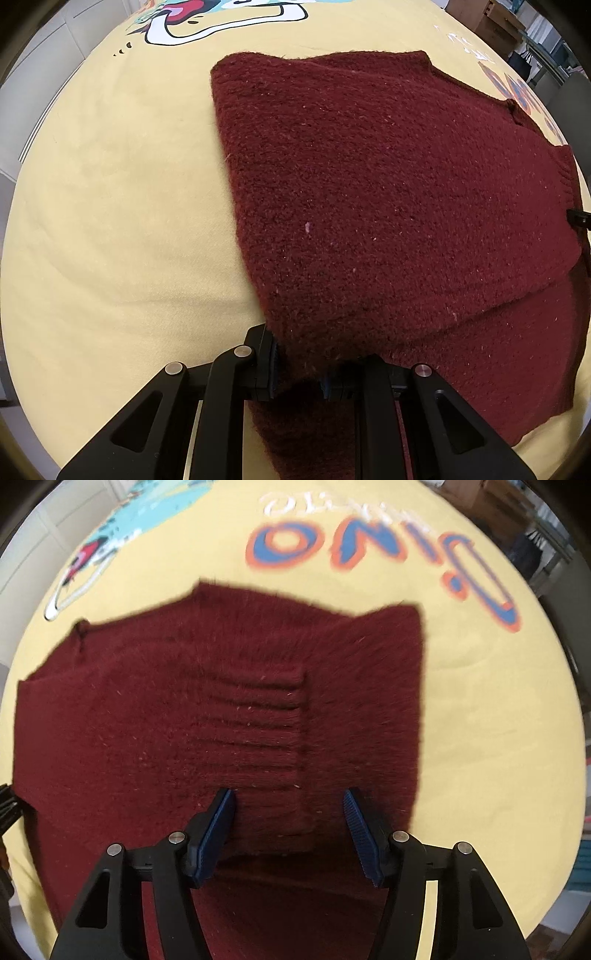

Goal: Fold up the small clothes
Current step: 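Grasp the ribbed sleeve cuff with the right gripper and fold it over, then open both grippers and release the folded sweater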

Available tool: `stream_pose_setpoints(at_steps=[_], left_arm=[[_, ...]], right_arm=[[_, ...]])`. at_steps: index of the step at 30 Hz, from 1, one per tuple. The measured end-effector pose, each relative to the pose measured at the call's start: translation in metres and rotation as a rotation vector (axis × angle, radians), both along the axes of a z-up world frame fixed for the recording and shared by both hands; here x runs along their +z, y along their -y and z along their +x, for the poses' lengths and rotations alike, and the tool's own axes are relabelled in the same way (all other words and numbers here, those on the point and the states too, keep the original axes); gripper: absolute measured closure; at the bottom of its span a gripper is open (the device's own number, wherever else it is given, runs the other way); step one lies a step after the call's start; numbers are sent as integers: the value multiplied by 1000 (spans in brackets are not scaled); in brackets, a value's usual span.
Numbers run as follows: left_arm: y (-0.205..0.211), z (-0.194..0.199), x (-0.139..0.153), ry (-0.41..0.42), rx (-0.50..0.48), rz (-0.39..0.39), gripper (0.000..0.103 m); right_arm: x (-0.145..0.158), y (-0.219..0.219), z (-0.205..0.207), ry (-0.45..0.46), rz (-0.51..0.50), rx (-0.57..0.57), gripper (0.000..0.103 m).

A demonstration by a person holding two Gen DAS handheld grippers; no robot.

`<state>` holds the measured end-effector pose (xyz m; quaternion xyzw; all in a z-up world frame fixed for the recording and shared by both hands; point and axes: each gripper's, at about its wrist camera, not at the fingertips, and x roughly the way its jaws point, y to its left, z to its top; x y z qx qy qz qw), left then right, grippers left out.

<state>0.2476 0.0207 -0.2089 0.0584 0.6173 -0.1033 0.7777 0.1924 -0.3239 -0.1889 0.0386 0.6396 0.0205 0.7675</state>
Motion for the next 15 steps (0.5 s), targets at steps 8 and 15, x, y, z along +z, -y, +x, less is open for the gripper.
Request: stream_pose_setpoints(at_steps=[8,15], left_arm=[[-2,-9,1,13,-34,50,89],[-11,-17,-5,14,-4,19,88]], right_arm=[[13,-18,-13,76,-45,73,91],[2,-15,-16,82,-100,60,91]])
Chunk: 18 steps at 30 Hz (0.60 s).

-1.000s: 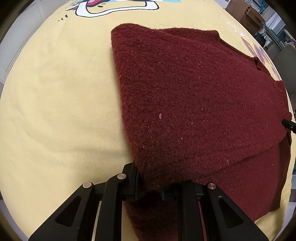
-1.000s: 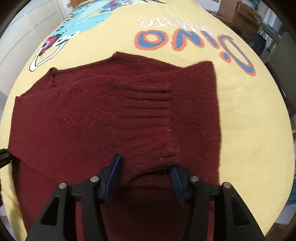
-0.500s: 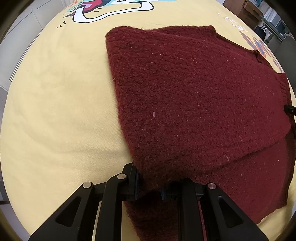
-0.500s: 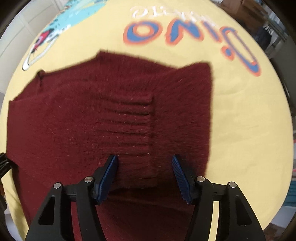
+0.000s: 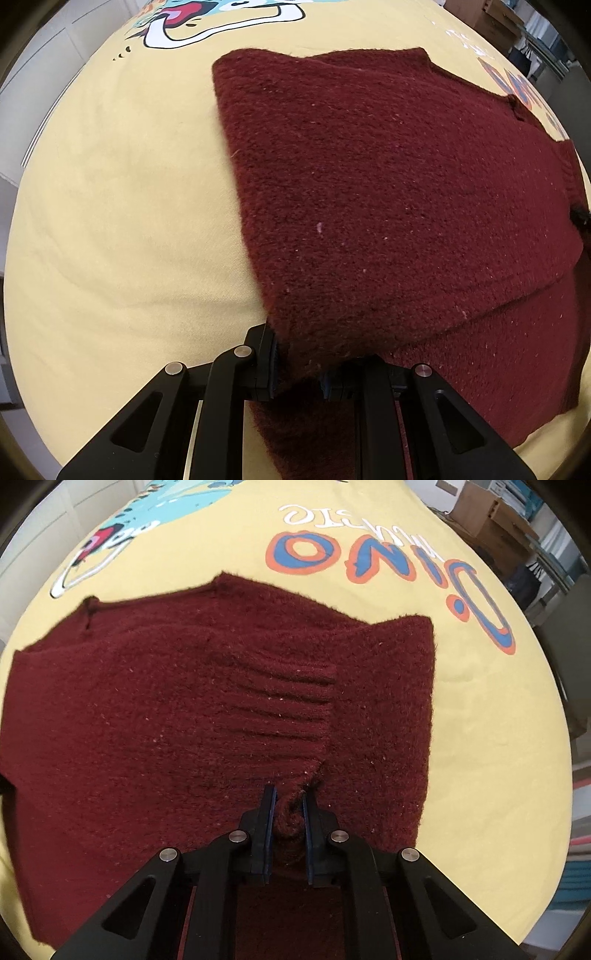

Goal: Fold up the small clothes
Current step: 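Open both grippers and release the folded sweater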

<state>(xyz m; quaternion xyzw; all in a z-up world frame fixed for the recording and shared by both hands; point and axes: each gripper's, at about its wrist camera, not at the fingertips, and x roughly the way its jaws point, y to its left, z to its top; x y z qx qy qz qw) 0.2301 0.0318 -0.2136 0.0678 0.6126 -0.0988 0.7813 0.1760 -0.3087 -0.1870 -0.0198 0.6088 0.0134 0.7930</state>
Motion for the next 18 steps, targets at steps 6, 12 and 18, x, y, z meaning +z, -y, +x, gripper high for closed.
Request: stream_pose_setpoints(at_steps=[6,12,18], left_arm=[[-5,-11,4,27,33,-6,78],[-14,-23,17,61,62,-10,2],[-25,-64,50,124,39,-96,1]], right_arm=[[-2,-12,-8,35,-45,3,67],[18,-3,-31,110,-55,-1,19],[57,12,-83,177,72,18,0]])
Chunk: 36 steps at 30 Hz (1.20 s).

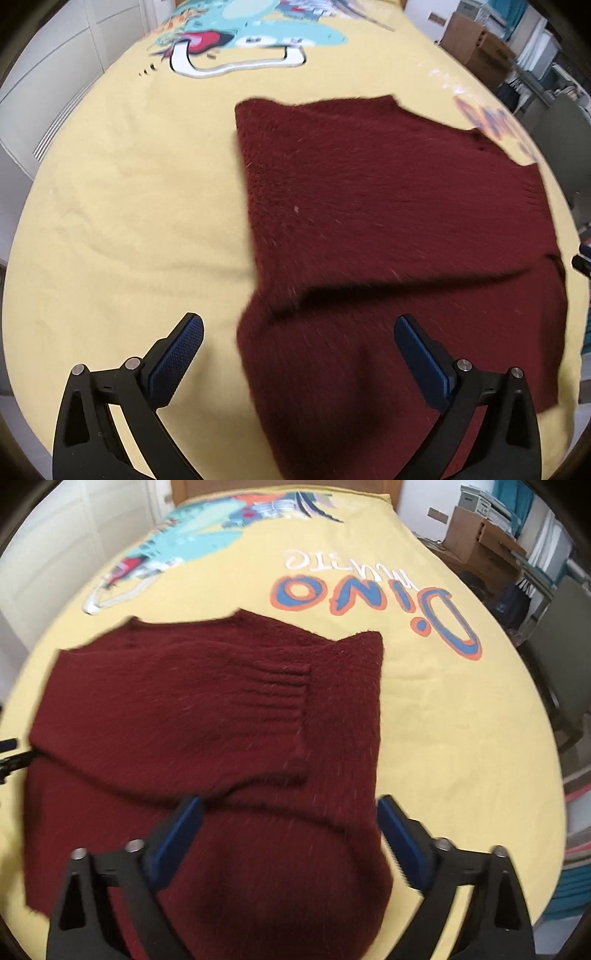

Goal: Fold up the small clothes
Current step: 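Open both grippers and release the folded sweater, then grasp the sweater hem with the left gripper while the right gripper grasps the hem too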

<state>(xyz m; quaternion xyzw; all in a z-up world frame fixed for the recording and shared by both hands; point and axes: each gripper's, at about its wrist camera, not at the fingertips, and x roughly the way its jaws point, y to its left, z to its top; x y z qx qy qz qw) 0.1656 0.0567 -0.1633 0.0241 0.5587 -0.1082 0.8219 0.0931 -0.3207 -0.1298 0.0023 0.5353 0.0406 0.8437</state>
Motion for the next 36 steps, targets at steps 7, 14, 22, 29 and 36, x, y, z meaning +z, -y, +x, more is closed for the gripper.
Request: stream_pose_setpoints(at_steps=[7,14,22,29,36], left_arm=[[-12,-67,5,-59,-3,-10,1],[27,-120,-8,-189,86,-21,1],[46,-134,-47,-326,95,-46,1],[48,-135,-55,-348,115,-72,15],[47,-131,-52,-413,55,-154,92]], right_arm=[[1,7,-99,-51,57,-50,0],[-53,32,-153,-202,113,-164,0],[-75,34,-164,-289,157,-195,0],[-81,16,-167,-323,192,-121,7],[-85,22,-170,-374,292,-181,88]])
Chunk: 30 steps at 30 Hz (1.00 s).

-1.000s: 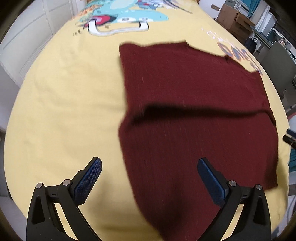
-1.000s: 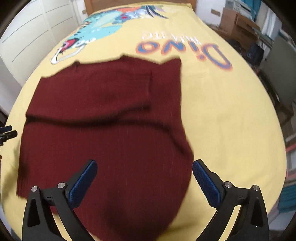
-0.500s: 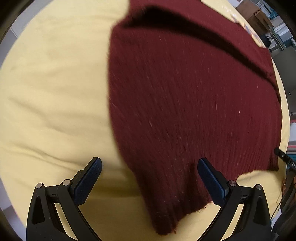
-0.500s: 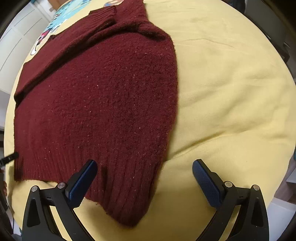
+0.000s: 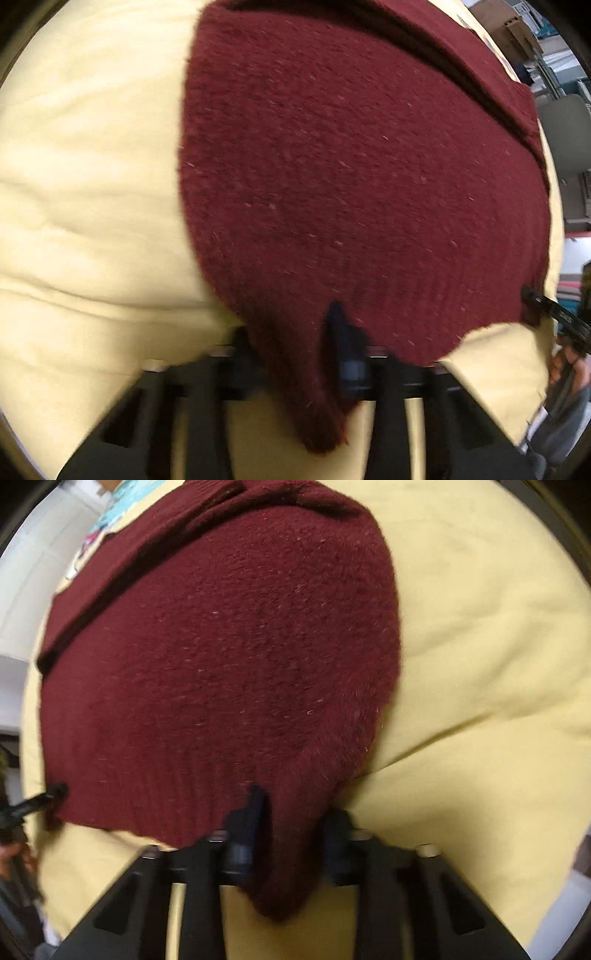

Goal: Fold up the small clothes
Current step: 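Grasp the sweater hem with the left gripper while the right gripper grasps the hem too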

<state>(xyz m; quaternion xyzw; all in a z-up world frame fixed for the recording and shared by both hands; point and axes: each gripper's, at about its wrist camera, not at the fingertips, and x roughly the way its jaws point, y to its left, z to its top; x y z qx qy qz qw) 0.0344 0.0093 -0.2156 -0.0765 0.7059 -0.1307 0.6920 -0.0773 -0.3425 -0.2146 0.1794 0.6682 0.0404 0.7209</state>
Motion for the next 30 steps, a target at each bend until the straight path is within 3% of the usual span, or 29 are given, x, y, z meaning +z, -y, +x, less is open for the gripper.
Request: stream_pose_setpoints(at_steps=[6,12,25,28,30], left_arm=[[9,8,27,37,-58,-24,94],[6,28,76,131,-54,-71,94],[-8,129,173,406,-25,-88,94],[-3,164,185,456,-16,-64,94],[6,184,177,466,-20,-52,94]], right_arm=[[11,5,0,27,52,17,92],[55,30,12,161,94,-37,92],[142,39,118,453,93,-110,92],[162,38,156,508,52,-119,92],[167,38,174,521,20,-113,92]])
